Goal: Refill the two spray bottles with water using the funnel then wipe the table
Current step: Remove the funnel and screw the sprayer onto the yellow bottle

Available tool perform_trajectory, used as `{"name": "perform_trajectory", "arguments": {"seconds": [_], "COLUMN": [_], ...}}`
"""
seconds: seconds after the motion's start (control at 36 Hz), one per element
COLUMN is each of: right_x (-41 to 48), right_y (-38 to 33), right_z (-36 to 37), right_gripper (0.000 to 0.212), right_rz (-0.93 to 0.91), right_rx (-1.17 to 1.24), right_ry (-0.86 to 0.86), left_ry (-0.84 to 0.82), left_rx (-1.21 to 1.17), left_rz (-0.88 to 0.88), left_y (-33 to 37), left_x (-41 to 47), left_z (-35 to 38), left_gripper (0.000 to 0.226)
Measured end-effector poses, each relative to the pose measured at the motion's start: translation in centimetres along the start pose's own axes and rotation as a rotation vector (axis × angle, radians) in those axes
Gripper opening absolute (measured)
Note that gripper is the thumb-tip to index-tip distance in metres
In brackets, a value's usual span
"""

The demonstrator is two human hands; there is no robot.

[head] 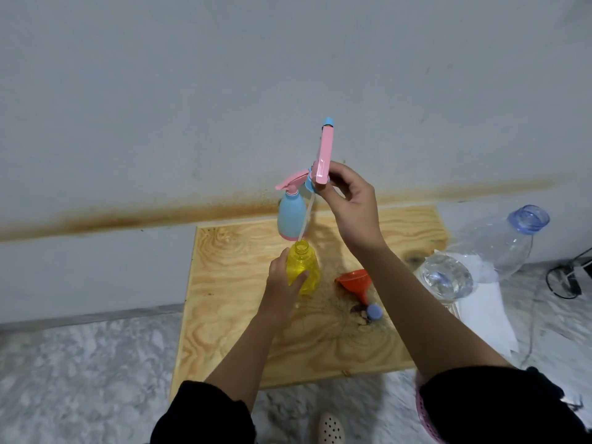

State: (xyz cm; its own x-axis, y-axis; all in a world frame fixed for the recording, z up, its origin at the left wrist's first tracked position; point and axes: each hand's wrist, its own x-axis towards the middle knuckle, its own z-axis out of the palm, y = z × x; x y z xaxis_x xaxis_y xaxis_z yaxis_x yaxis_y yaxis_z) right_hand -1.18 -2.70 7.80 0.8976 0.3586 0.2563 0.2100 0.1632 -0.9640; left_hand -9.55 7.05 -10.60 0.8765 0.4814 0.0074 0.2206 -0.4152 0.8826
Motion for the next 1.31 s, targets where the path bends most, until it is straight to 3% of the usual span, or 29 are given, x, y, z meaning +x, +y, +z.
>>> {"name": "perform_trajectory", "arguments": {"seconds": [0.31, 0.47, 0.56, 0.83, 1.19, 1.31], "right_x": [-0.5, -1.7, -2.9, -3.9, -4.3, -4.6], "right_y": [1.0, 6.6, 9.5, 12.2, 13.4, 13.9], "right_z": [0.3, 0.3, 0.0, -0.3, 1.0, 1.0], "right_gripper": [0.018, 0.022, 0.022, 0.018, 0.031, 0.025], "right_rz": [0.007, 0.186, 0.184, 0.255, 0.223, 0.178], "right_rx": [0.0, -0.142, -0.269, -0.239, -0.158, -0.172], "right_ry": [-0.057, -0.077, -0.114, -0.114, 0.034, -0.01], "left_ry": [0.02, 0.023, 0.023, 0.063, 0.054, 0.07], "left_rx": [-0.001, 0.007, -0.021, -0.1, -0.072, -0.069], "left_rz": [0.014, 0.054, 0.048, 0.037, 0.003, 0.008], "left_y": [0.0, -0.5, -0.8, -0.7, -0.9, -0.7], "left_x": [-0.1, 0.2, 0.2, -0.5, -0.4, -0.5], "left_z": [0.0, 0.1, 0.1, 0.5, 0.7, 0.7], "left_gripper": [0.058, 0.055, 0.06, 0.064, 0.053, 0.053]}}
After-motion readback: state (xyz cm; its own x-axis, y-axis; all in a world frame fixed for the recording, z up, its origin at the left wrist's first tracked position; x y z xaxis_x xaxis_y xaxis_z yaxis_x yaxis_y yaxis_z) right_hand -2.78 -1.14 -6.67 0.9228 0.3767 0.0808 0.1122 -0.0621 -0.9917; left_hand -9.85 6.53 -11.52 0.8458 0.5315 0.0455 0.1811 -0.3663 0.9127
